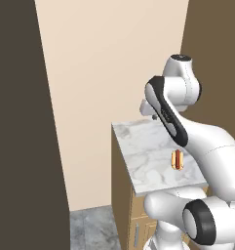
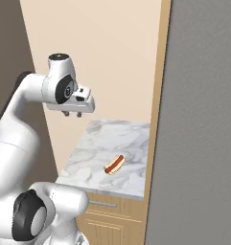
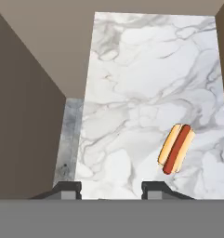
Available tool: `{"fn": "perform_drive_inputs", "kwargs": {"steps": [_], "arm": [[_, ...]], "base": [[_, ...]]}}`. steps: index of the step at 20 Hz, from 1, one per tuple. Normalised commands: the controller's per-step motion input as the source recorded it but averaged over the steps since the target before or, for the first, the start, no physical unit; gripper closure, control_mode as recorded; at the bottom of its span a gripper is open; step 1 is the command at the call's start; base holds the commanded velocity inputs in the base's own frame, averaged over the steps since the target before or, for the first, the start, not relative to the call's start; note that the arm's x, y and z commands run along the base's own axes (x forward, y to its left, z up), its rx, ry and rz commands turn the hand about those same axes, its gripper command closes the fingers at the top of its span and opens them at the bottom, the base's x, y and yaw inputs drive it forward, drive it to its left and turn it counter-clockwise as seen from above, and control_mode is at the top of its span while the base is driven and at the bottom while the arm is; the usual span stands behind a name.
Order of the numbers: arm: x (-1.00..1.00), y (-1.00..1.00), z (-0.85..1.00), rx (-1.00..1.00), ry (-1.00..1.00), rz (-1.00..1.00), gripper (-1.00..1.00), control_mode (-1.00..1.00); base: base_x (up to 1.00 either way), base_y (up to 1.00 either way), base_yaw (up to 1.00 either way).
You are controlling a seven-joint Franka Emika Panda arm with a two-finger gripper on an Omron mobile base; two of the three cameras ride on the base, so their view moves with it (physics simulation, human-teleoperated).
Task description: Store the hot dog in the freezer for long-term storage. Close the freezer door after placing the cooked food.
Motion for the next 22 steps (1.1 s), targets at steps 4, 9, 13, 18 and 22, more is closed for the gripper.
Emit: {"fn": "perform_drive_inputs", "kwargs": {"steps": [4,9,13,18,22], "arm": [[-0.01,-0.08,-0.14,-0.01,0.04,-0.16,-1.0,-1.0],[0.04,-0.18,-0.6,-0.02,0.15,-0.59,-1.0,-1.0],[0.1,-0.57,-0.53,0.0,0.12,-0.58,-1.0,-1.0],[0.09,-0.68,-0.43,0.04,0.04,-0.46,-1.0,-1.0],[0.0,-0.53,-0.32,0.04,0.0,-0.16,-1.0,-1.0]], "base": [[0.0,0.0,0.0],[0.0,0.0,0.0],[0.0,0.0,0.0],[0.0,0.0,0.0],[0.0,0.0,0.0]]}}
